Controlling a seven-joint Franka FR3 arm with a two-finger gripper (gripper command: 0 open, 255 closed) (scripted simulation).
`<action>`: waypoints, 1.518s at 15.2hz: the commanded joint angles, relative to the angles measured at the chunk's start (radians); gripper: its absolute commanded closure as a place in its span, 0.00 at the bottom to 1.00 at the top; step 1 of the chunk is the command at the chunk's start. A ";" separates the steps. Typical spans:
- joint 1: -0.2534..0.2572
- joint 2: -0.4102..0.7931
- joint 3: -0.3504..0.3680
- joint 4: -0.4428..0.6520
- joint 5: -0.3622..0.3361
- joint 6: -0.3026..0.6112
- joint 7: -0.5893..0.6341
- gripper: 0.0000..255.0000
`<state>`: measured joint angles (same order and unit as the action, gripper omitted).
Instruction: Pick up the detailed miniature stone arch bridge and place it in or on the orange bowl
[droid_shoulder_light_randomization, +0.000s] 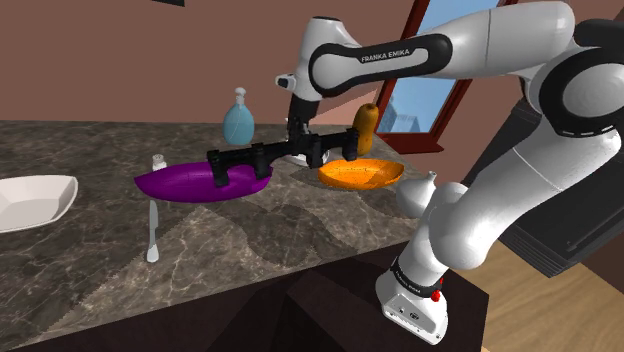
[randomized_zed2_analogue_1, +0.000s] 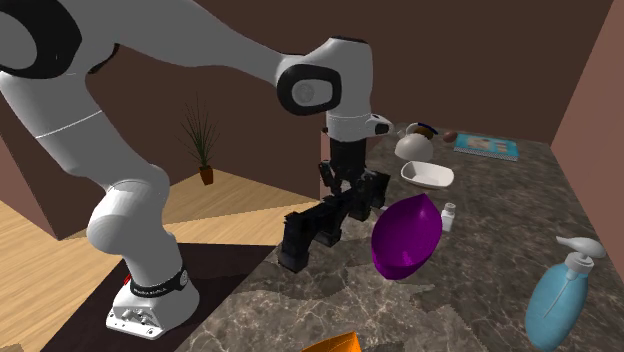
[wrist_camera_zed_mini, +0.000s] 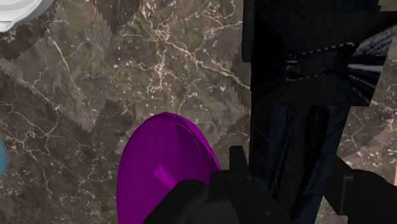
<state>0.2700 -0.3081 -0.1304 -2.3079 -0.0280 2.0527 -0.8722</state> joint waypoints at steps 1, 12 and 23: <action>-0.021 -0.025 -0.031 -0.020 -0.011 -0.003 -0.046 1.00; -0.143 -0.141 -0.209 -0.074 -0.097 -0.056 -0.292 1.00; -0.238 -0.121 -0.416 0.011 -0.161 -0.100 -0.567 1.00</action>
<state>0.0379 -0.4383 -0.5250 -2.3111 -0.1860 1.9534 -1.4101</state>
